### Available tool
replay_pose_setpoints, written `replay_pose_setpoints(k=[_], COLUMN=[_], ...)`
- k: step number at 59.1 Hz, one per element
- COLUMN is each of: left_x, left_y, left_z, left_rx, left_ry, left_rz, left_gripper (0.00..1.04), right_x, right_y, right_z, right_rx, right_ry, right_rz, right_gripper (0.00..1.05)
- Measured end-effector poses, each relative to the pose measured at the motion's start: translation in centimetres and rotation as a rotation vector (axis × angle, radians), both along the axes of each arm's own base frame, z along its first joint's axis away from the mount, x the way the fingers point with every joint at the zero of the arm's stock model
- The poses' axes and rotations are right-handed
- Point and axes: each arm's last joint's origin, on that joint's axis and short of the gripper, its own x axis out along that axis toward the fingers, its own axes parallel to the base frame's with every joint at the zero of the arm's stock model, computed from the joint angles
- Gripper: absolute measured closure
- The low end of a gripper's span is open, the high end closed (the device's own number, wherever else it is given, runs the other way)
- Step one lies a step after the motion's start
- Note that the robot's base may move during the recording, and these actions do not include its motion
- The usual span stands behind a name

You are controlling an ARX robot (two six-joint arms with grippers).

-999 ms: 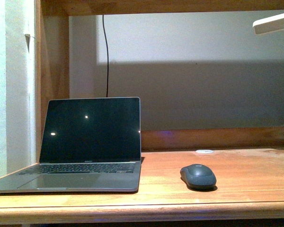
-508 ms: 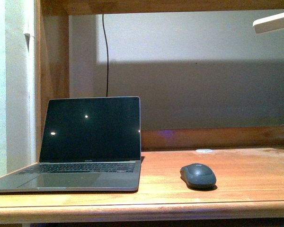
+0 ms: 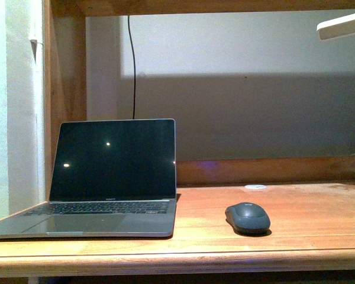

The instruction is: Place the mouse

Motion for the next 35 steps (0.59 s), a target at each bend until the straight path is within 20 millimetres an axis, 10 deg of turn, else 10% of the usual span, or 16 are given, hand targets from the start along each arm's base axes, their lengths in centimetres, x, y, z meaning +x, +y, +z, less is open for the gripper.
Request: replay_pose_setpoints(k=[35], left_x=[0.00], left_y=[0.00], left_z=[0.00], left_rx=[0.000], left_ry=[0.000], left_rz=[0.000], left_gripper=[0.08], right_x=[0.00], right_y=[0.00], right_z=[0.00], right_rx=[0.000], right_ry=[0.000], right_rz=[0.000], right_gripper=[0.07])
